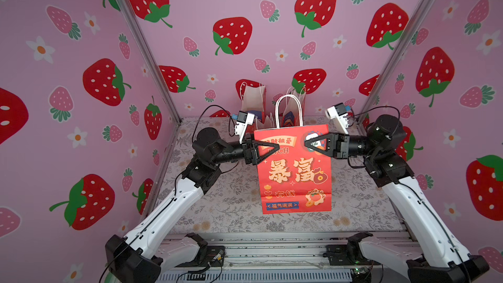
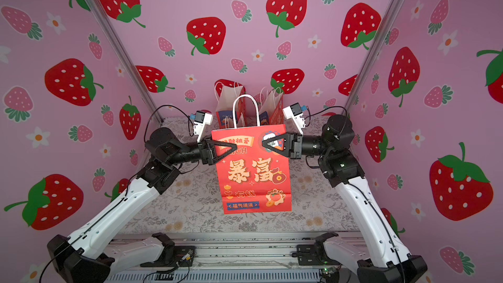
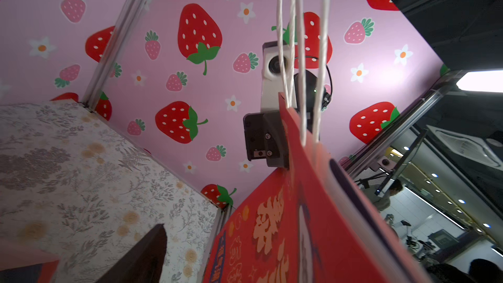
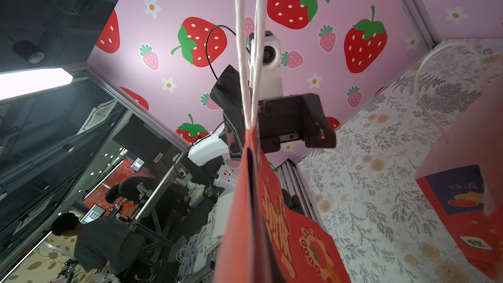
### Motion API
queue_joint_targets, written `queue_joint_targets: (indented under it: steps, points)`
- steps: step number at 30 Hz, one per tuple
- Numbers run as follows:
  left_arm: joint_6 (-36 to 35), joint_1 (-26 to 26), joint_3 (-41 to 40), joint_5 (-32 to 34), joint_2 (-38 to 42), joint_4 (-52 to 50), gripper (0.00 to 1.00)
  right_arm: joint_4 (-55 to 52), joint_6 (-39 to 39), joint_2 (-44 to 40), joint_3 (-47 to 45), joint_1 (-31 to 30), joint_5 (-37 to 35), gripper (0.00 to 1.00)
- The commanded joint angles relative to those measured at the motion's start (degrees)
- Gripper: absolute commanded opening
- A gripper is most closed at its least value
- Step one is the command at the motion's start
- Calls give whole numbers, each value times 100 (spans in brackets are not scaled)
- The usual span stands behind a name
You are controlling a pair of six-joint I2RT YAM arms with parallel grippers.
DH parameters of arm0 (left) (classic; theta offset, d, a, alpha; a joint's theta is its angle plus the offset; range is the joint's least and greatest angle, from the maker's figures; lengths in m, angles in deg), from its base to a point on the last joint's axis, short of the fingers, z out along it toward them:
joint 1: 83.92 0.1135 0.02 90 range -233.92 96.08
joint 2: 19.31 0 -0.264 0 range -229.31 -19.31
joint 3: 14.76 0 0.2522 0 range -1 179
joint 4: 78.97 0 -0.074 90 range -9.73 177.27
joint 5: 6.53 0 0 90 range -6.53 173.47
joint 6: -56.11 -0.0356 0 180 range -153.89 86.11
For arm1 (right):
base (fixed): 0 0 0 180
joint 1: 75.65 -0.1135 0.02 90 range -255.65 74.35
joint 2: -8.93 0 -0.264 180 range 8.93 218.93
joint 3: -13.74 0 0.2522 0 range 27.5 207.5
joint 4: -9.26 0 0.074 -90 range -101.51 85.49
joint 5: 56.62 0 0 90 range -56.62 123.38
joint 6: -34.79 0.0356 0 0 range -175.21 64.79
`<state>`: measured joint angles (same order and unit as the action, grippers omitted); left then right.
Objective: Put away the paper bag
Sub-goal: Press the paper bag.
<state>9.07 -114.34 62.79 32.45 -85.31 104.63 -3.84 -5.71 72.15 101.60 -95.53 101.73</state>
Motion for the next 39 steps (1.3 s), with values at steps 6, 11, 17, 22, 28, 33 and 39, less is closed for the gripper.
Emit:
queue_joint_targets:
  steps: [6,11,17,22,28,33,39]
  points:
    - [-555,-222,83,380,258,-376,31,-123,-561,-180,153,36,-129,0]
    - [-706,-376,-35,607,479,-605,17,-254,-802,-280,-103,36,-149,0]
    - [-731,-527,61,808,458,-869,0,-371,-1024,-437,-282,37,-165,11]
    - [-689,-538,137,1103,445,-960,0,-793,-1469,-506,-386,37,-98,43]
    - [-570,-536,113,1147,342,-740,0,-902,-1731,-445,-607,37,232,58]
    - [-608,-531,133,1209,433,-836,0,-901,-1820,-502,-640,37,325,55]
    - [-524,-494,138,1289,618,-808,0,-910,-1873,-612,-684,58,259,60]
